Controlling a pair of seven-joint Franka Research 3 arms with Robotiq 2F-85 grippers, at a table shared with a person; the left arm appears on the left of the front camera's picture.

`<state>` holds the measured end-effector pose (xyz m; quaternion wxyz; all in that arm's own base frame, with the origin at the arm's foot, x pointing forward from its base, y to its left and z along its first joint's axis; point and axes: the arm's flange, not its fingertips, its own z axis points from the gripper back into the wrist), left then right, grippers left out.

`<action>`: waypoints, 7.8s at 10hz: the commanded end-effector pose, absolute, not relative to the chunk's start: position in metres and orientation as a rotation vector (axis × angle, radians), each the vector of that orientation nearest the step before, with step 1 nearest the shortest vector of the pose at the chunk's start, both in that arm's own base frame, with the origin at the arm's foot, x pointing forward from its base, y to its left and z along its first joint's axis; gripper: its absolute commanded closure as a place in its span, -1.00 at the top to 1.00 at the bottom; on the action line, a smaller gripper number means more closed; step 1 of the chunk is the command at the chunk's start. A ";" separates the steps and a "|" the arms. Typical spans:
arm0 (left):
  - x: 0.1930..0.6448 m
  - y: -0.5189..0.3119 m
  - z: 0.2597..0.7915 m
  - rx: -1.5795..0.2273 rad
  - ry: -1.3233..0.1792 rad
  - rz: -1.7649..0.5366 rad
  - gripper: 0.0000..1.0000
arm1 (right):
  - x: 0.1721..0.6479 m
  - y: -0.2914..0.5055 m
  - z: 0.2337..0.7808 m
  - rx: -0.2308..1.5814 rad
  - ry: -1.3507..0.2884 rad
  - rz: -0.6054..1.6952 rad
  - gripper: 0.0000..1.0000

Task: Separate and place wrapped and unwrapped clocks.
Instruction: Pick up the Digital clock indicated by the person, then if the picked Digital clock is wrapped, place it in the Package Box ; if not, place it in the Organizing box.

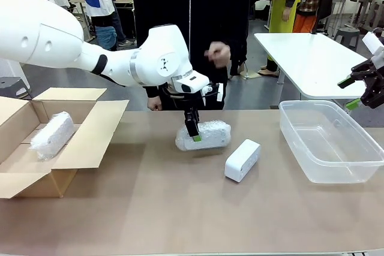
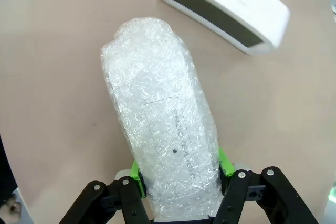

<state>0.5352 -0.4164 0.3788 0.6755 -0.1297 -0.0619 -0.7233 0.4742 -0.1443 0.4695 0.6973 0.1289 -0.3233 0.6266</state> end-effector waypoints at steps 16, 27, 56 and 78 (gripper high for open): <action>0.487 -0.323 0.533 -0.255 -0.227 -1.766 -1.00 | 0.475 -0.143 0.468 0.289 -0.719 1.398 1.00; 0.487 -0.323 0.533 -0.255 -0.227 -1.766 -1.00 | 0.475 -0.143 0.468 0.289 -0.719 1.398 1.00; 0.443 -0.013 0.449 -0.185 -0.653 -0.501 0.11 | 0.475 -0.143 0.468 0.289 -0.719 1.398 1.00; 0.424 0.003 0.471 -0.144 -0.601 -0.335 1.00 | 0.475 -0.143 0.468 0.289 -0.719 1.398 1.00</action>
